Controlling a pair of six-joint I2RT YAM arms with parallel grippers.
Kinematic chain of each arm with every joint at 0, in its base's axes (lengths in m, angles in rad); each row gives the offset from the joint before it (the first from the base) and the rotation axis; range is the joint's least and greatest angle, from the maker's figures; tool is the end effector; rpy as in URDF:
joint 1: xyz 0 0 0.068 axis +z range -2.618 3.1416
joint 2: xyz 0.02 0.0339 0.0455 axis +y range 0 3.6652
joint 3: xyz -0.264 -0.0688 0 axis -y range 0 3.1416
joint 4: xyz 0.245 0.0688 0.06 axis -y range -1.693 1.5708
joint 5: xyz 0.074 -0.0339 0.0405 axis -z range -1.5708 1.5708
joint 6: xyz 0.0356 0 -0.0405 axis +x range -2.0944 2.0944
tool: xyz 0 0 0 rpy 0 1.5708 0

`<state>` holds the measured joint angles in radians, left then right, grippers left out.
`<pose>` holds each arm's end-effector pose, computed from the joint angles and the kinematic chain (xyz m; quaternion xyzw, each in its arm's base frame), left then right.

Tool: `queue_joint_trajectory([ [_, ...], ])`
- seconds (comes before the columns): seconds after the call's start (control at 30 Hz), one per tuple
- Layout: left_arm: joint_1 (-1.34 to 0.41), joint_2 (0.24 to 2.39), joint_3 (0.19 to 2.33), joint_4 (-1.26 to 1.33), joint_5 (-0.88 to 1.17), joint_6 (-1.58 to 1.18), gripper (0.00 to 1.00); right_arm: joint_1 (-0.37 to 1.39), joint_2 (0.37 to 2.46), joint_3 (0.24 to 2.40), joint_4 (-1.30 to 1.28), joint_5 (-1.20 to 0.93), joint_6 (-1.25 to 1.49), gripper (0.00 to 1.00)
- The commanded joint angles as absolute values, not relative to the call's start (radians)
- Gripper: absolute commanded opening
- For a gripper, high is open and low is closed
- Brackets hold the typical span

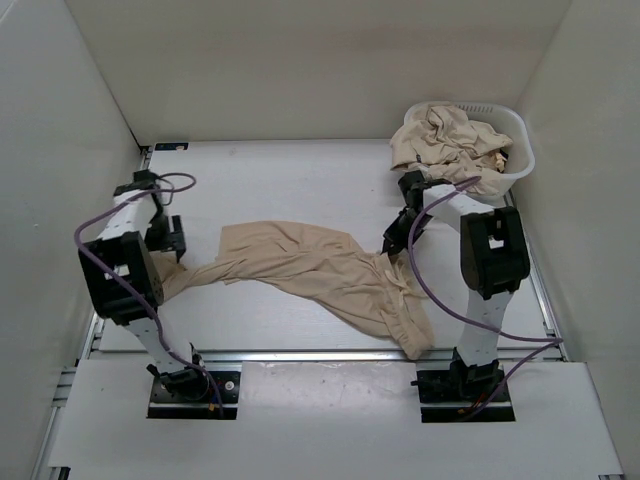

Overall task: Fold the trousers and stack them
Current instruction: Flatten the trousers out

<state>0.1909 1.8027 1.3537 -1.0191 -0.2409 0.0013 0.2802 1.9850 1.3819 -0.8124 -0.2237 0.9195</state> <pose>0.3308 0.0726 0.2101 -0.1000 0.9864 0.1243 0.0392 0.3619 0.1124 0.1582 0.3031 0.9433 0.1354 0.0008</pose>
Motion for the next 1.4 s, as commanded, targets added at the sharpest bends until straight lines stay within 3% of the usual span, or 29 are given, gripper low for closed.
queue_joint_trajectory([
  [0.0,0.355,1.727,1.272,-0.983,-0.343,0.000,0.95,0.256,1.849,1.420,-0.891,-0.054,0.849,0.00],
  [0.23,0.399,1.648,1.218,-0.974,-0.315,0.000,0.95,0.256,1.521,1.517,-1.095,0.181,0.758,0.00],
  [0.43,0.374,1.618,1.161,-0.974,-0.258,0.000,0.95,0.256,1.241,1.358,-1.150,0.242,0.776,0.00],
  [0.6,0.255,1.609,1.117,-0.983,-0.181,0.000,0.95,0.256,1.220,1.292,-1.161,0.252,0.785,0.00],
  [0.8,0.221,1.698,1.035,-0.867,-0.250,0.000,0.95,0.256,1.220,1.301,-1.149,0.271,0.785,0.00],
  [0.9,0.196,1.739,1.035,-0.867,-0.160,0.000,0.90,0.256,1.220,1.301,-1.160,0.287,0.776,0.00],
  [0.93,0.187,1.749,1.035,-0.867,-0.160,0.000,0.86,0.247,1.220,1.311,-1.172,0.299,0.776,0.00],
  [1.0,0.176,1.772,1.002,-0.858,-0.132,0.000,0.56,0.236,1.210,1.341,-1.209,0.336,0.776,0.00],
  [1.07,0.176,1.781,0.983,-0.857,-0.121,0.000,0.14,0.220,1.200,1.367,-1.220,0.371,0.776,0.00],
  [1.2,0.198,1.717,0.953,-0.857,-0.195,0.000,0.14,0.158,1.149,1.434,-1.244,0.422,0.753,0.00],
  [1.37,0.403,1.516,1.153,-0.909,-0.218,0.000,0.14,0.074,1.109,1.503,-1.291,0.477,0.707,0.00],
])
